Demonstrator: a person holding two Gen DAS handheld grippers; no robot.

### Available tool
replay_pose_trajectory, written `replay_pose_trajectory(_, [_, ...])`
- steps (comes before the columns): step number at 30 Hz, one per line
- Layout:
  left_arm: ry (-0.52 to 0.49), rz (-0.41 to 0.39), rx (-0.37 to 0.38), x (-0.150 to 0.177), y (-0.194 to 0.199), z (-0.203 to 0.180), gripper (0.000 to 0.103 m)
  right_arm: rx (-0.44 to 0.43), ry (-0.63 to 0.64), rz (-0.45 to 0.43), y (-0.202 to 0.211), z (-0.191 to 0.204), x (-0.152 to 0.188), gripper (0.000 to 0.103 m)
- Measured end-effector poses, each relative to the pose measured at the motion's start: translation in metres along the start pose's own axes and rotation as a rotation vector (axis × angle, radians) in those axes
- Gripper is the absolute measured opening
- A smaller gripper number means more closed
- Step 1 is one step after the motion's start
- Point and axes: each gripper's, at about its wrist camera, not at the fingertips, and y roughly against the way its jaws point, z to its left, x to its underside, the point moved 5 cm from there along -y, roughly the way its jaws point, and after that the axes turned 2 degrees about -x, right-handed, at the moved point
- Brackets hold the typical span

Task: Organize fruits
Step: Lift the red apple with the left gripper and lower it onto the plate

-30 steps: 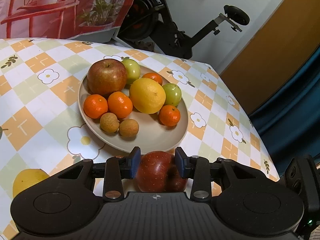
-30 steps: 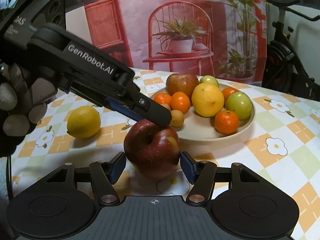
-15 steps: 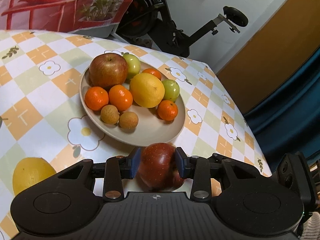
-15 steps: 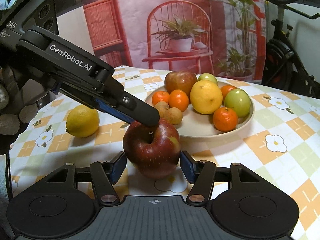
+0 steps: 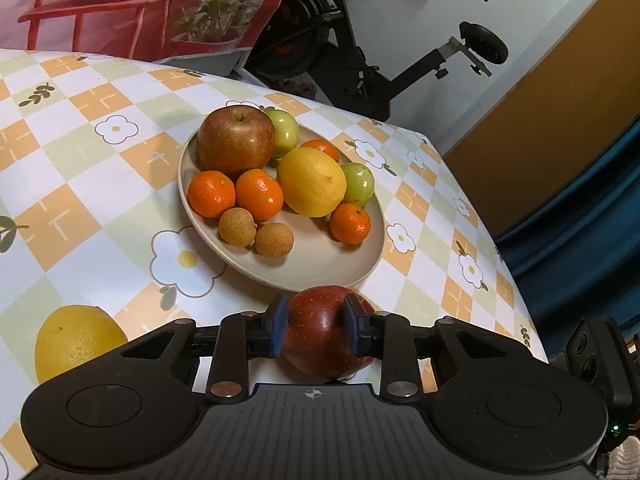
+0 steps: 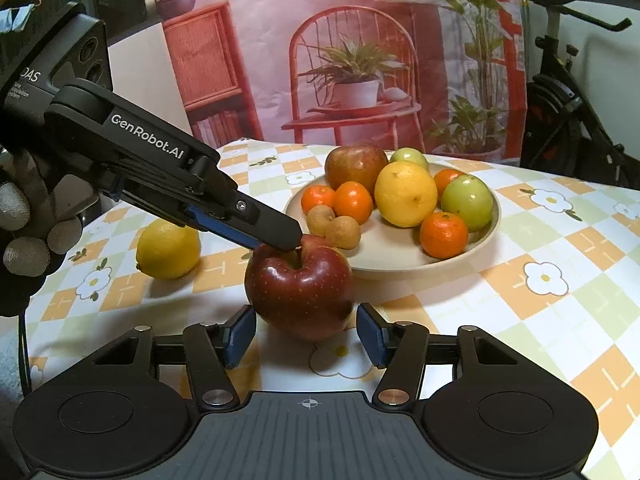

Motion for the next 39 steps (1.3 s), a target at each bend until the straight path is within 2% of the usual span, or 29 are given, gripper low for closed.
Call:
replay_pose_trajectory(11, [-0.012,0.0,-0.004,0.0,-0.001,-0.002,0.032,-0.004,0.017,0.007,-0.005,0.003,-0.004,0.053])
replay_pose_trajectory(25, [-0.062,-0.064,0.012,-0.024,0.011,-0.023,0.032,0.019,0.023,-0.097,0.013,-0.005,-0.023,0.053])
replay_pose_trajectory(32, [-0.079,-0.075,0.005,-0.042,0.0,-0.028,0.032,0.052,0.035,-0.11,0.007,-0.02,-0.037,0.053])
replay_pose_trajectory(39, [-0.074,-0.052,-0.012,-0.056,-0.021,-0.027,0.032,0.091,0.035,-0.092,-0.007,-0.034,-0.04,0.053])
